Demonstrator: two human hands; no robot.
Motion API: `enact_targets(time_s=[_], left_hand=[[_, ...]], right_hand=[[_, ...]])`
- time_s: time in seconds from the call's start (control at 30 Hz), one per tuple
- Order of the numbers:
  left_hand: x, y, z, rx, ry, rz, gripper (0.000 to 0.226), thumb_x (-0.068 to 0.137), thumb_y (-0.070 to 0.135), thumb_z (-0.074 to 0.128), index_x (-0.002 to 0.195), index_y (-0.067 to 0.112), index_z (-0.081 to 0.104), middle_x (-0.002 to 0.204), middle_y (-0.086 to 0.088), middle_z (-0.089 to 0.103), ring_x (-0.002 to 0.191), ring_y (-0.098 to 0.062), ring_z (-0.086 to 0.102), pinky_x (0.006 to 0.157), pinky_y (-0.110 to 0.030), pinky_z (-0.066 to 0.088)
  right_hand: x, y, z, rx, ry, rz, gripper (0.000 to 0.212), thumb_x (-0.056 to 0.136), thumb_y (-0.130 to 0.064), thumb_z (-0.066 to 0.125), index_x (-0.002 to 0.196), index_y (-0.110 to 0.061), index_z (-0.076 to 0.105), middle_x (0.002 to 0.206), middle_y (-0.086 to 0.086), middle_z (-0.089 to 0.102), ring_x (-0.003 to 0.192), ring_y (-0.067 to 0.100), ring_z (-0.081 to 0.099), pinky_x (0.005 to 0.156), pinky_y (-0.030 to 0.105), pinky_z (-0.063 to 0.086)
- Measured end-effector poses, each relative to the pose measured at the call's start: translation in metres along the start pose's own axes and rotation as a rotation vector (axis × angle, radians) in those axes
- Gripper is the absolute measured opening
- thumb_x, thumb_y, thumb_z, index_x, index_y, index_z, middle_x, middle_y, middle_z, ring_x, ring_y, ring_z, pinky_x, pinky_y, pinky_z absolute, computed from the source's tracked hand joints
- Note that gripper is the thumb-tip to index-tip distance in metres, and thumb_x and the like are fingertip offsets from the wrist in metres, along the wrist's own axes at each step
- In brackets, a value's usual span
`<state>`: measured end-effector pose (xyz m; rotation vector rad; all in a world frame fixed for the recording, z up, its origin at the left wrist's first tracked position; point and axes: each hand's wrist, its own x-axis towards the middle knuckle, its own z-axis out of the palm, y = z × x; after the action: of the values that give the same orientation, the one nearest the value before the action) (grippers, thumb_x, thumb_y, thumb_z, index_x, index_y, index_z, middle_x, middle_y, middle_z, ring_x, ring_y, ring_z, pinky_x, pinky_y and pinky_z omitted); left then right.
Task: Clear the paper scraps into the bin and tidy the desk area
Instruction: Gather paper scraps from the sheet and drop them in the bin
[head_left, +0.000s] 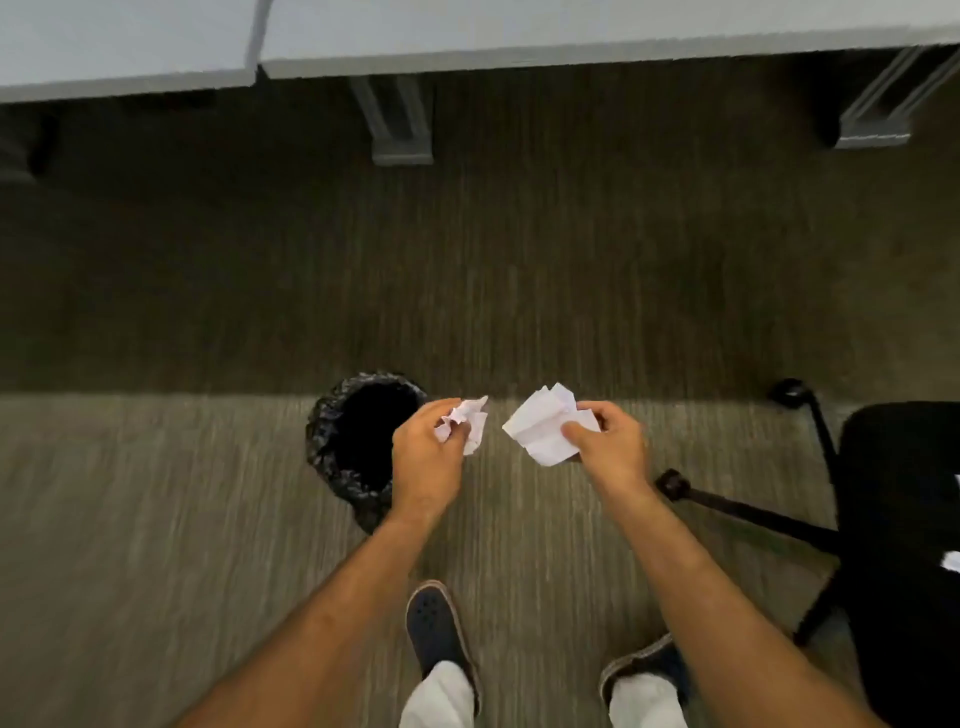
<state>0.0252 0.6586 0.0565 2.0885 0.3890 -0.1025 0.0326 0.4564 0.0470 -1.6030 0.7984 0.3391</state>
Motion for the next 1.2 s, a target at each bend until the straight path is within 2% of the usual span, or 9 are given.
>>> enact_targets(time_s=[0.2, 0.3, 0.4, 0.53, 0.63, 0.73, 0.87, 1.0, 1.2], left_hand=[[0.046, -0.158, -0.078, 0.02, 0.142, -0.191, 0.021, 0.088, 0.009, 0.068, 0.105, 0.017, 0.076, 0.094, 0.007, 0.072, 0.086, -0.008, 0.066, 0.071, -0.004, 0.043], [0.071, -0.234, -0.082, 0.055, 0.119, -0.253, 0.018, 0.089, 0.013, 0.068, 0.106, 0.015, 0.075, 0.095, 0.002, 0.073, 0.085, -0.013, 0.065, 0.068, -0.015, 0.045], [0.098, -0.297, -0.07, 0.077, 0.083, -0.282, 0.016, 0.09, 0.018, 0.067, 0.104, 0.013, 0.074, 0.096, -0.001, 0.073, 0.086, -0.018, 0.066, 0.07, -0.026, 0.048], [0.124, -0.348, -0.051, 0.068, 0.048, -0.358, 0.003, 0.088, 0.013, 0.07, 0.09, 0.012, 0.071, 0.081, -0.001, 0.069, 0.071, -0.013, 0.061, 0.056, -0.011, 0.041], [0.133, -0.367, -0.04, 0.023, 0.001, -0.445, 0.03, 0.081, 0.018, 0.077, 0.11, 0.014, 0.07, 0.1, -0.001, 0.07, 0.089, -0.016, 0.065, 0.072, -0.023, 0.047], [0.132, -0.367, -0.033, 0.065, -0.013, -0.45, 0.065, 0.078, 0.024, 0.082, 0.136, 0.014, 0.056, 0.125, -0.003, 0.063, 0.112, -0.019, 0.06, 0.09, -0.028, 0.045], [0.129, -0.332, -0.034, 0.113, -0.049, -0.412, 0.084, 0.077, 0.029, 0.083, 0.148, 0.013, 0.041, 0.147, -0.008, 0.05, 0.135, -0.024, 0.046, 0.11, -0.037, 0.039], [0.129, -0.268, -0.029, 0.145, -0.087, -0.341, 0.081, 0.083, 0.026, 0.079, 0.151, 0.017, 0.037, 0.155, -0.004, 0.04, 0.141, -0.022, 0.039, 0.114, -0.04, 0.036], [0.104, -0.124, 0.03, 0.142, -0.199, -0.16, 0.056, 0.089, 0.019, 0.073, 0.14, 0.012, 0.052, 0.14, 0.0, 0.05, 0.13, -0.015, 0.046, 0.107, -0.022, 0.031]], right_hand=[[0.03, 0.077, 0.192, -0.099, -0.127, 0.074, 0.027, 0.077, 0.007, 0.065, 0.08, -0.02, 0.063, 0.08, 0.007, 0.067, 0.079, 0.029, 0.065, 0.068, 0.046, 0.056], [0.059, 0.134, 0.254, -0.181, -0.134, 0.103, 0.023, 0.07, -0.003, 0.069, 0.072, -0.025, 0.063, 0.075, 0.003, 0.068, 0.076, 0.028, 0.065, 0.071, 0.05, 0.057], [0.085, 0.176, 0.291, -0.26, -0.132, 0.112, 0.019, 0.074, -0.002, 0.067, 0.083, -0.019, 0.065, 0.081, 0.007, 0.069, 0.074, 0.026, 0.064, 0.067, 0.04, 0.056], [0.12, 0.219, 0.319, -0.33, -0.11, 0.101, 0.021, 0.075, -0.01, 0.07, 0.095, -0.016, 0.069, 0.089, 0.007, 0.071, 0.08, 0.026, 0.068, 0.069, 0.037, 0.058], [0.13, 0.233, 0.327, -0.261, -0.118, 0.113, 0.034, 0.076, -0.012, 0.077, 0.109, -0.01, 0.067, 0.099, 0.013, 0.071, 0.083, 0.03, 0.072, 0.068, 0.046, 0.063], [0.123, 0.225, 0.324, -0.183, -0.157, 0.101, 0.054, 0.08, -0.014, 0.08, 0.128, -0.007, 0.058, 0.111, 0.007, 0.064, 0.085, 0.021, 0.069, 0.066, 0.037, 0.062], [0.115, 0.203, 0.299, -0.067, -0.21, 0.12, 0.071, 0.079, -0.019, 0.081, 0.142, -0.012, 0.048, 0.128, 0.006, 0.059, 0.105, 0.024, 0.067, 0.068, 0.034, 0.06], [0.104, 0.16, 0.24, -0.062, -0.18, -0.012, 0.061, 0.074, -0.023, 0.08, 0.13, -0.015, 0.057, 0.107, -0.002, 0.066, 0.094, 0.016, 0.068, 0.088, 0.046, 0.058], [0.08, 0.09, 0.077, -0.02, -0.012, -0.176, 0.042, 0.084, -0.006, 0.075, 0.121, -0.02, 0.064, 0.107, -0.001, 0.071, 0.103, 0.013, 0.066, 0.097, 0.032, 0.051]])
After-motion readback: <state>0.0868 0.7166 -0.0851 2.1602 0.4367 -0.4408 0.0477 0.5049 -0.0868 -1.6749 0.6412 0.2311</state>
